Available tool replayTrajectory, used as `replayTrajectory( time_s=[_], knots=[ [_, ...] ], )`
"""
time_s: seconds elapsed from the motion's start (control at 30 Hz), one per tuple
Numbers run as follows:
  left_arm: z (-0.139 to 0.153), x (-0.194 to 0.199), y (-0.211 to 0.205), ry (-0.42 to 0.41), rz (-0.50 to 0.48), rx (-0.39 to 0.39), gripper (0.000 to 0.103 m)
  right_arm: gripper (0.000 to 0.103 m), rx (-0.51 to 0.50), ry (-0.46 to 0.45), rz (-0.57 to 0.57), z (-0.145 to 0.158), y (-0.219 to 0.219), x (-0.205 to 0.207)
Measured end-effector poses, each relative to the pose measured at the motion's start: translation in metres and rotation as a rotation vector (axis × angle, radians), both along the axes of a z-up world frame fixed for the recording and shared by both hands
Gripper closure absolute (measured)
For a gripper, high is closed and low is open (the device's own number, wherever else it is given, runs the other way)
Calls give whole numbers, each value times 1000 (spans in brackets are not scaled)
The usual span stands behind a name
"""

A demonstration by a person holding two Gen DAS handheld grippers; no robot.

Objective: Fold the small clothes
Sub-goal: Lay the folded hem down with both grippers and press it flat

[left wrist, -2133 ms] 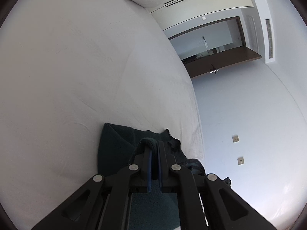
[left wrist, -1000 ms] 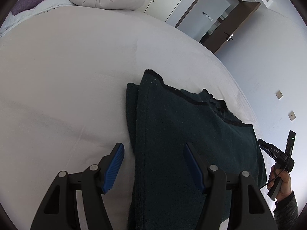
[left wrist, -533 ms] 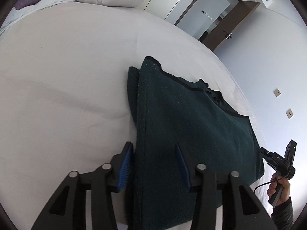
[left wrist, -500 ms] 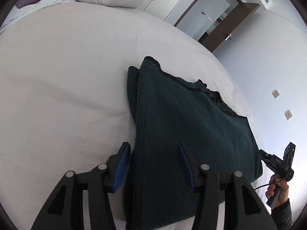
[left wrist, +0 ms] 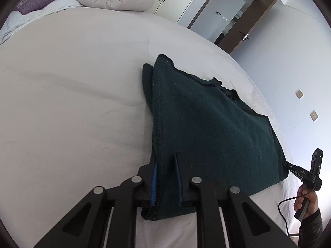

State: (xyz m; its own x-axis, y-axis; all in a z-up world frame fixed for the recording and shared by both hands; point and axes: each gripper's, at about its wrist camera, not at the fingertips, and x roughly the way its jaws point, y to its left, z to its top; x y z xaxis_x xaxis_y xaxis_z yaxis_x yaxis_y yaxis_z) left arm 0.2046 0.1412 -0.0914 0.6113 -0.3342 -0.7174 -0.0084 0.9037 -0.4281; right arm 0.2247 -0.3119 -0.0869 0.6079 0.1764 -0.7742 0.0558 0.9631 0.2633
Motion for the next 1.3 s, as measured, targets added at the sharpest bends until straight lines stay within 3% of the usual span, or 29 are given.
replayTrajectory(
  time_s=[0.2, 0.33, 0.63, 0.8, 0.97, 1.3],
  knots=[
    [3, -3, 1, -19, -6, 14, 95, 98, 21, 13, -34, 1, -5, -2],
    [7, -9, 4, -33, 3, 6, 95, 98, 111, 11, -64, 6, -16, -10],
    [-9, -14, 16, -3, 23, -58, 97, 98, 264, 59, -146, -29, -46, -19],
    [-12, -20, 18, 2, 24, -56, 97, 98, 260, 45, -149, -26, -43, -33],
    [-21, -14, 27, 29, 33, -116, 97, 98, 275, 57, -165, -40, -50, -34],
    [-19, -13, 28, 23, 36, -110, 97, 98, 255, 49, -143, -38, -46, -27]
  ],
)
